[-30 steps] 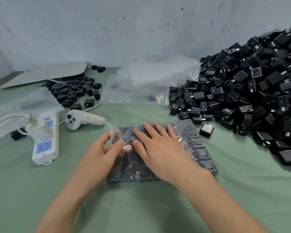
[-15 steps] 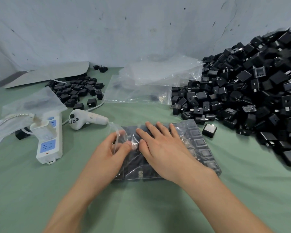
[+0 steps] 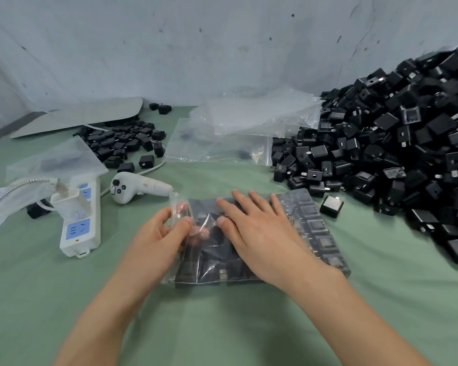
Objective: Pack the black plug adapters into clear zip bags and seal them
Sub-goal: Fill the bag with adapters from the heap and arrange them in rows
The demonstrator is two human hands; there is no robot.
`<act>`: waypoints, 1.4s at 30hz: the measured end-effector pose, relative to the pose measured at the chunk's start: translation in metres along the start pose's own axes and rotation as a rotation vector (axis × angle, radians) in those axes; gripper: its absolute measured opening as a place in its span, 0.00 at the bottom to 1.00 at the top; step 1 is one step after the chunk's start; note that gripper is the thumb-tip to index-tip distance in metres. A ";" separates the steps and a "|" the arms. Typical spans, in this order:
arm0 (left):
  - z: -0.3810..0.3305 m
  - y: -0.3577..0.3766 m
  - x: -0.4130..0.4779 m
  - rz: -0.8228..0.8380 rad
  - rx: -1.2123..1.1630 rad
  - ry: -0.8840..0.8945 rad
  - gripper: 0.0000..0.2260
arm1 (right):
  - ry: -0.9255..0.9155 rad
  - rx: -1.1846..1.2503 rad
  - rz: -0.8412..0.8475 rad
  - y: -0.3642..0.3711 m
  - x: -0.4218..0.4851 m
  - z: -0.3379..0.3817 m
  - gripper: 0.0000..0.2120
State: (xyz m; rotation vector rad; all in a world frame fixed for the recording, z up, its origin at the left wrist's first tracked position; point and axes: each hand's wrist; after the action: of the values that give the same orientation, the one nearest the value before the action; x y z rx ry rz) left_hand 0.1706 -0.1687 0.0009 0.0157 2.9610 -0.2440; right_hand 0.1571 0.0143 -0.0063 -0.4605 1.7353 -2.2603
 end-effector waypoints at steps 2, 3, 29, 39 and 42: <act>0.003 -0.009 0.003 -0.085 0.074 0.012 0.06 | 0.026 0.045 -0.070 -0.006 0.001 -0.001 0.26; 0.005 -0.014 0.004 -0.124 0.108 0.011 0.06 | 0.043 0.058 -0.111 -0.009 0.001 -0.002 0.27; 0.007 -0.031 0.071 -0.336 0.291 -0.110 0.14 | 0.033 -0.006 0.058 0.005 -0.003 -0.003 0.26; 0.008 -0.032 0.094 -0.271 0.392 -0.052 0.14 | 0.062 0.117 -0.065 -0.007 0.004 -0.013 0.28; 0.007 -0.033 0.094 -0.256 0.417 -0.068 0.13 | 0.079 0.103 -0.046 -0.006 0.007 -0.017 0.29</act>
State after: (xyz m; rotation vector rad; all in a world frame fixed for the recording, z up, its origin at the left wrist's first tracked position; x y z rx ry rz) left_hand 0.0785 -0.2029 -0.0165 -0.3124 2.7826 -0.8711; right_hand 0.1443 0.0280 -0.0033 -0.3990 1.6502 -2.4176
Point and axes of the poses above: each hand's wrist, its own x-axis towards the middle knuckle, its own y-axis out of the palm, z = x × y, and after that the axes turned 5 degrees about -y, right-handed
